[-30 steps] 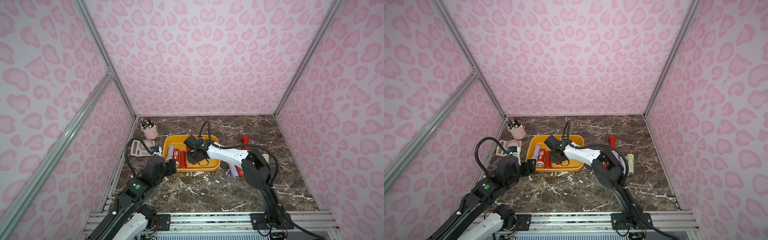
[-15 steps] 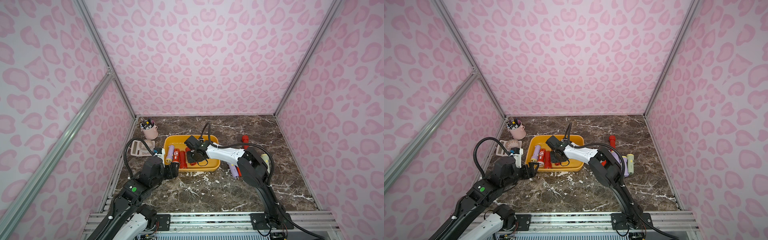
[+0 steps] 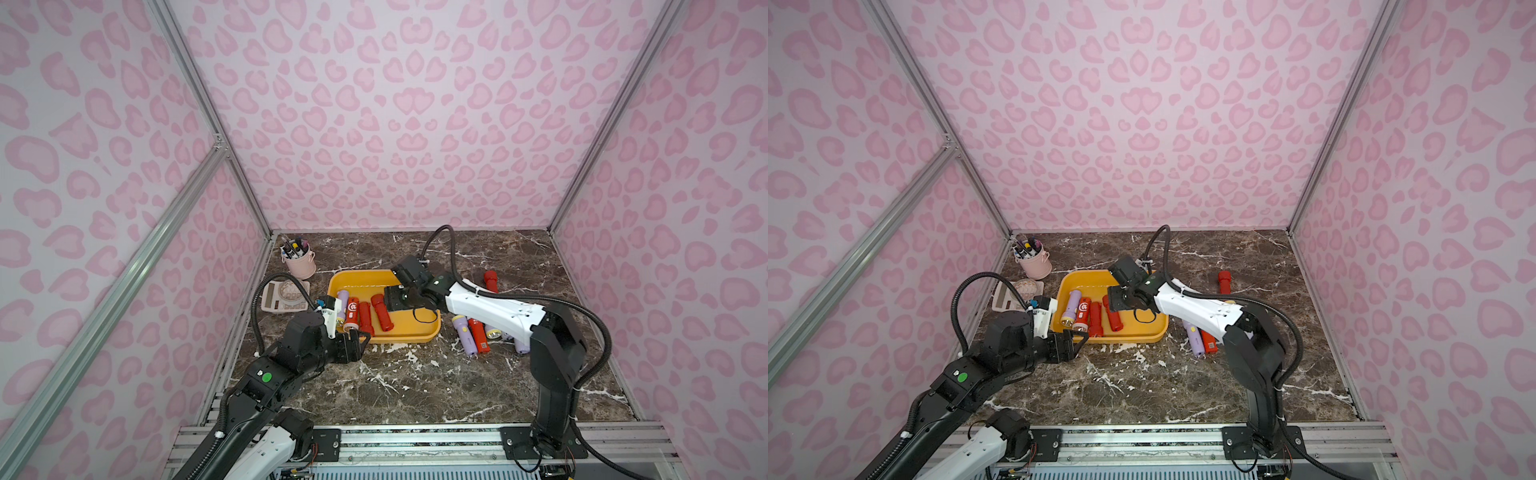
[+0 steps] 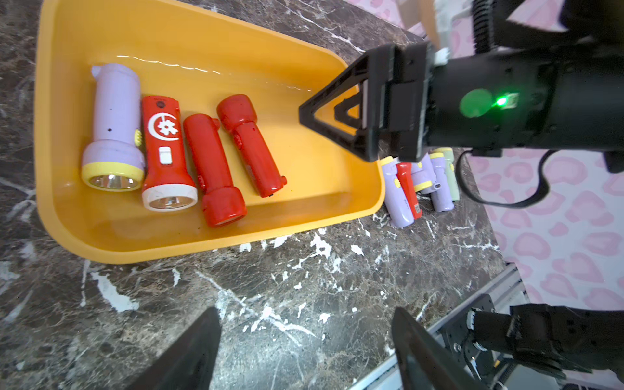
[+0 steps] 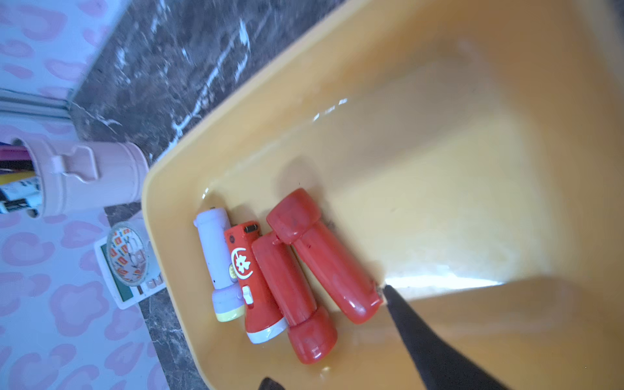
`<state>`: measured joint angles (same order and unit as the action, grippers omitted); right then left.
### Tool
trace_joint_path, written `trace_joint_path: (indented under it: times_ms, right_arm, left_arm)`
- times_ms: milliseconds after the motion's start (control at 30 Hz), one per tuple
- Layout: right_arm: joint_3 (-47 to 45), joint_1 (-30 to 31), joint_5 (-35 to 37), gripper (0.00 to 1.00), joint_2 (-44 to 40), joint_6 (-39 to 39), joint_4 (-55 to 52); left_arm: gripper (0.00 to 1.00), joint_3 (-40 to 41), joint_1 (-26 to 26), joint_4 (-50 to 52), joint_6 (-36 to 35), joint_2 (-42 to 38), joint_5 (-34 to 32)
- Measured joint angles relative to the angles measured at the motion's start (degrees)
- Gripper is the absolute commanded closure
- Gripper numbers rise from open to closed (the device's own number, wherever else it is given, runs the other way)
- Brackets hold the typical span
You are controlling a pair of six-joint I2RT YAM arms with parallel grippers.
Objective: Put the flashlights into the storage boxes
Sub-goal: Place the flashlight at the storage box, then pick up the flashlight from the center of the board.
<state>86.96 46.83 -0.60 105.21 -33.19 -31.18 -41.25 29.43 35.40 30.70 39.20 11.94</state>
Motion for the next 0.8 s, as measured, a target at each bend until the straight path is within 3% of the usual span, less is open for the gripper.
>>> trace_joint_path:
  times_ms: [133,367,800]
  right_arm:
    - [-11.0,-2.9,3.7,0.31,-8.9,1.7,-1.4]
    - [-30.1,-7.8,6.6,0.34,-20.1,2.1,-1.7]
    - [-40.7,-12.0,7.0,0.37,-26.6,3.1,0.8]
  left_arm:
    - [0.19,0.5,2.4,-2.9,-0.3,2.6,2.8]
    - [0.19,0.7,11.1,-10.2,-0.3,11.4,3.4]
    - [0.21,-5.0,20.1,-19.3,0.4,28.4,0.8]
